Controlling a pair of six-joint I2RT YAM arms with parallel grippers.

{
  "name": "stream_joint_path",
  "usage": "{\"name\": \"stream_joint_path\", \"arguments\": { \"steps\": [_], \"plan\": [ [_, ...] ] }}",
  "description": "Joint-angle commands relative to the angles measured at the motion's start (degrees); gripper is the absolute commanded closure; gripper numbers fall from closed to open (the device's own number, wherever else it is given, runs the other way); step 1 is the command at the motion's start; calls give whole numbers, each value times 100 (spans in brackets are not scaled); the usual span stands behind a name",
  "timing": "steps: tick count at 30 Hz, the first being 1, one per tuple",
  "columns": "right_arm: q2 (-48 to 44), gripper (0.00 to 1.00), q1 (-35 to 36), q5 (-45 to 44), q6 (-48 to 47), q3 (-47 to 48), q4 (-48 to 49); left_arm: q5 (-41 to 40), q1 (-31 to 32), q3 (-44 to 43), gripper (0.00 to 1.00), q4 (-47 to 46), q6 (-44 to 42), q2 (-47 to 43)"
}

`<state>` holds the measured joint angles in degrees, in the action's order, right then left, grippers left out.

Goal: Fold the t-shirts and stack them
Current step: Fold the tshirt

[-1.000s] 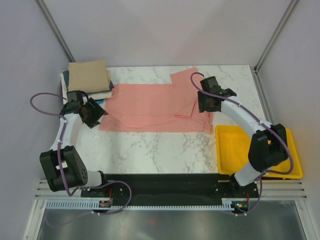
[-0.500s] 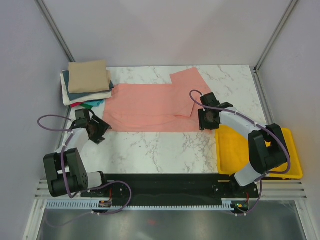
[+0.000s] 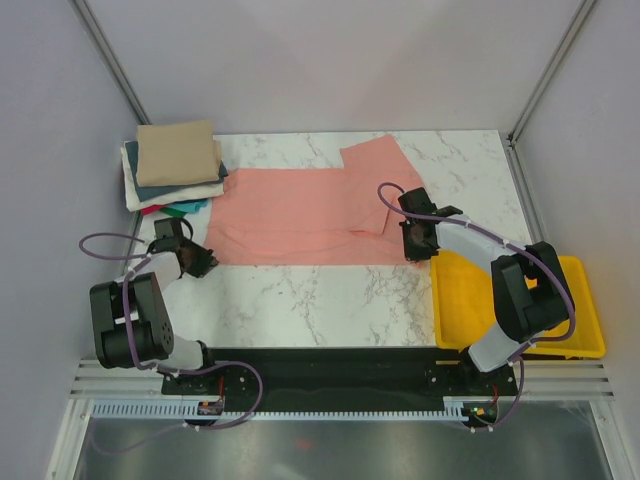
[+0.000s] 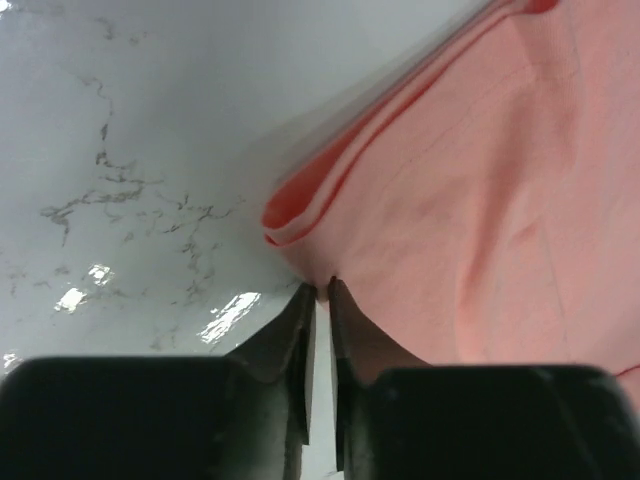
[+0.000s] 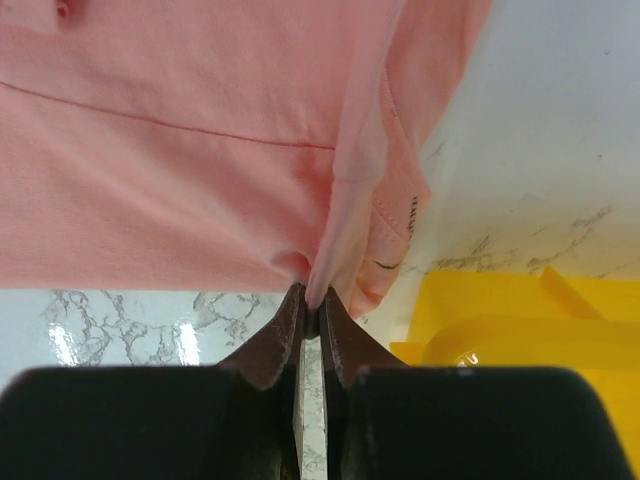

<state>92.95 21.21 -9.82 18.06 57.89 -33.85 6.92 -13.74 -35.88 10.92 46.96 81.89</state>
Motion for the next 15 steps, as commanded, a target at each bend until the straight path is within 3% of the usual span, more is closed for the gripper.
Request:
{"name": "stream_joint_path", "arguments": {
  "steps": [1, 6, 15],
  "plan": [
    [-189, 88, -3, -266, 22, 12, -122, -225, -15, -15, 97, -371, 155, 143],
    [-259, 86, 6, -493, 22, 3, -324, -305, -94, -349, 98, -108, 270, 12],
    [-75, 89, 6, -1311, 101, 38, -544, 169, -1341, -780, 98, 445, 121, -603]
  ]
}}
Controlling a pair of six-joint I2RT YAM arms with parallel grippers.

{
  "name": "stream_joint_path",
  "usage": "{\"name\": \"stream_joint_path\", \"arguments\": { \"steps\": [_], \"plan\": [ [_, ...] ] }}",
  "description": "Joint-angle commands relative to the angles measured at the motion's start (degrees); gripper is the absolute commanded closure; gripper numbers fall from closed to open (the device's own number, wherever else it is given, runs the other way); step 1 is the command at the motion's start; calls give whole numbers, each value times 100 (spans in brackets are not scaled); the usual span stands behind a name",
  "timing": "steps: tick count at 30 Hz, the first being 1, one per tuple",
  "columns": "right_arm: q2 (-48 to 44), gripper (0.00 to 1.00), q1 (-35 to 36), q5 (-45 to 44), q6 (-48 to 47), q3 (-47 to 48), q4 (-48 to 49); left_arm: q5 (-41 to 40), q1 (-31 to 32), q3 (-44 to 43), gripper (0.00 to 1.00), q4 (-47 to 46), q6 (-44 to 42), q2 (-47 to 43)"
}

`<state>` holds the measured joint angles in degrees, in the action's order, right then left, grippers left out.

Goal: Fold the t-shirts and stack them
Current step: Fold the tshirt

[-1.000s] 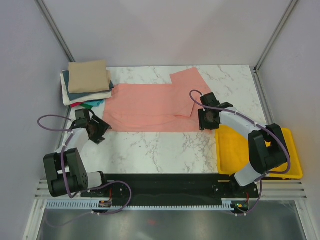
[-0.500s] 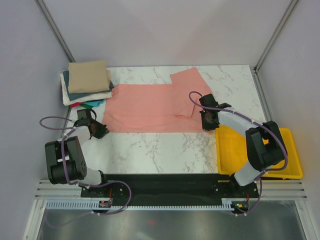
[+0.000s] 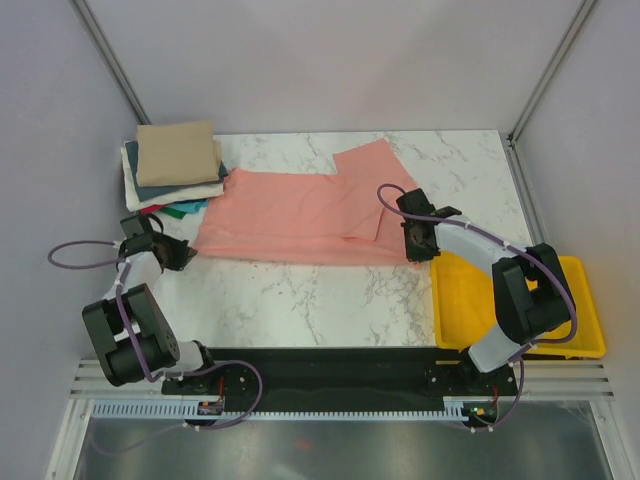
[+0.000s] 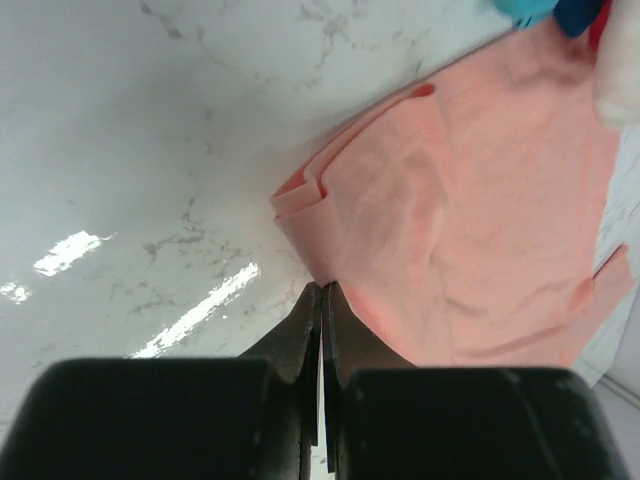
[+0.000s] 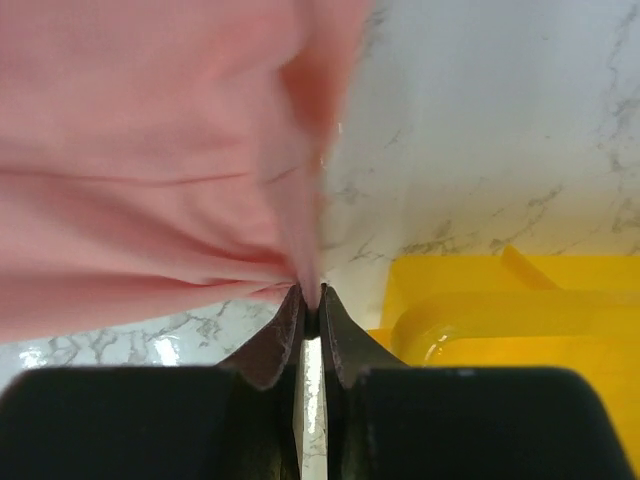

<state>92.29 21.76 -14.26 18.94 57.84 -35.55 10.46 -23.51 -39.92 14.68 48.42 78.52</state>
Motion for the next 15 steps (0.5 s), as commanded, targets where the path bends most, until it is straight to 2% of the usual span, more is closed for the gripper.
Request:
{"name": "stream_joint_path", "arguments": {
  "steps": [1, 4, 7, 11, 15],
  "plan": [
    [17, 89, -49, -903, 13, 69, -374, -141, -496, -419, 98, 140, -61, -293],
    [78, 91, -49, -1025, 5, 104, -382, 0, -681, -560, 98, 255, -184, -381],
    [96, 88, -58, -1333, 22, 157, -461, 17, -795, -604, 98, 395, -298, -443],
    [26, 89, -58, -1474, 48, 210, -497, 369, -849, -499, 98, 457, -334, -522],
    [-36, 89, -58, -2035, 66, 403, -672, 518, -892, -289, 98, 545, -448, -768]
  ]
}}
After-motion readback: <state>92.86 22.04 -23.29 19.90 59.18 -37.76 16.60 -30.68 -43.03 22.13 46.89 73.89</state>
